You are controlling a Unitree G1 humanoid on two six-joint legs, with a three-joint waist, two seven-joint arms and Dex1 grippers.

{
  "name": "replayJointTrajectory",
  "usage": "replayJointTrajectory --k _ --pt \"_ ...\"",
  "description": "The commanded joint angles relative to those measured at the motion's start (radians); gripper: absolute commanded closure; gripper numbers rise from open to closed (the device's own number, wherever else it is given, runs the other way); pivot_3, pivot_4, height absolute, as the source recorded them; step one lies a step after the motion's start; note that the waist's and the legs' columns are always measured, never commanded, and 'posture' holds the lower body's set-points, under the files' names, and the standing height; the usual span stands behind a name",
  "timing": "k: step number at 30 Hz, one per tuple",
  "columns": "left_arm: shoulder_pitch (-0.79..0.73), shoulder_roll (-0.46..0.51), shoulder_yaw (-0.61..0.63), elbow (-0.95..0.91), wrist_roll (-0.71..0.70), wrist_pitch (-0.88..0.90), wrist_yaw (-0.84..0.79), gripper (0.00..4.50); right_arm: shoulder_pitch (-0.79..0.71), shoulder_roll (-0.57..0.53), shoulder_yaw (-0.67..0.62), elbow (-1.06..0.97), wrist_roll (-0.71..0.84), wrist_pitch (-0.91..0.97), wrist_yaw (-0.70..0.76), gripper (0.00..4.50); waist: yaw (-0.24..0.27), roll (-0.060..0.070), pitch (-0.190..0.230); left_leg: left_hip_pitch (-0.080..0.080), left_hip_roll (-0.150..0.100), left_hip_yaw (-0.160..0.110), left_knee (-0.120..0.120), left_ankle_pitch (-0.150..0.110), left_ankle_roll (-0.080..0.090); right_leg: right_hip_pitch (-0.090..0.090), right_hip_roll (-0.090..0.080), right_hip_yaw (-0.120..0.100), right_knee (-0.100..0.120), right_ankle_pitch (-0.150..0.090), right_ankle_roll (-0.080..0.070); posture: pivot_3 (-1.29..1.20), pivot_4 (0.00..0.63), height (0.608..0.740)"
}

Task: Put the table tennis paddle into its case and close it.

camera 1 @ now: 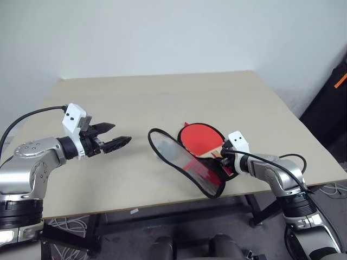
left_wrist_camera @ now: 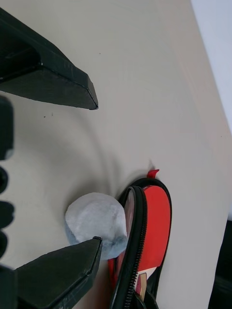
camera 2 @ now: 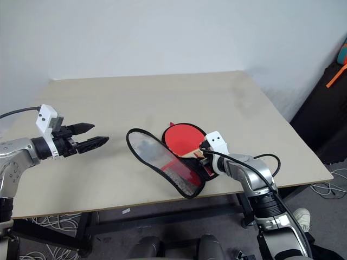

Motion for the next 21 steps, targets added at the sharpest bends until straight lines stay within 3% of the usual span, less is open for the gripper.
replayJointTrajectory --k 1,9,16,19,21 --pt "-0.009 -0.002 0.026 -0.029 -0.013 -0.012 0.004 0.00 -0.030 0.002 -0.023 -0.004 -0.019 -0.005 -0.020 2.65 0.000 0.000 0.000 0.000 0.000 0.000 0.000 0.000 0.000 0.000 0.000 0.000 0.000 0.000 0.000 0.00 0.000 0.698" --pt "0.006 -0.009 0.018 -0.038 -0.012 -0.010 0.000 0.00 -0.058 -0.012 -0.049 -0.032 -0.003 0.023 -0.016 0.04 0.000 0.000 0.000 0.000 0.000 0.000 0.000 0.000 0.000 0.000 0.000 0.000 0.000 0.000 0.000 0.00 0.000 0.698" --pt "0.046 0.007 -0.010 -0.054 0.000 -0.014 -0.042 0.00 -0.131 -0.119 -0.237 -0.188 0.174 0.115 0.121 0.02 0.000 0.000 0.000 0.000 0.000 0.000 0.000 0.000 0.000 0.000 0.000 0.000 0.000 0.000 0.000 0.00 0.000 0.698" --pt "0.036 -0.008 -0.057 -0.052 0.022 -0.031 -0.053 0.00 -0.253 -0.118 -0.415 -0.174 0.303 0.178 0.143 0.02 0.000 0.001 0.000 0.000 0.001 0.000 0.000 0.000 0.000 0.000 0.000 -0.001 0.000 -0.001 0.001 0.00 0.000 0.698" --pt "0.019 -0.031 -0.100 -0.049 0.039 -0.048 -0.052 0.40 -0.350 -0.124 -0.497 -0.132 0.337 0.178 0.122 0.00 0.001 0.002 0.001 0.000 0.000 0.001 0.000 0.000 0.000 0.000 0.000 0.000 0.000 0.000 0.001 0.00 0.000 0.698"
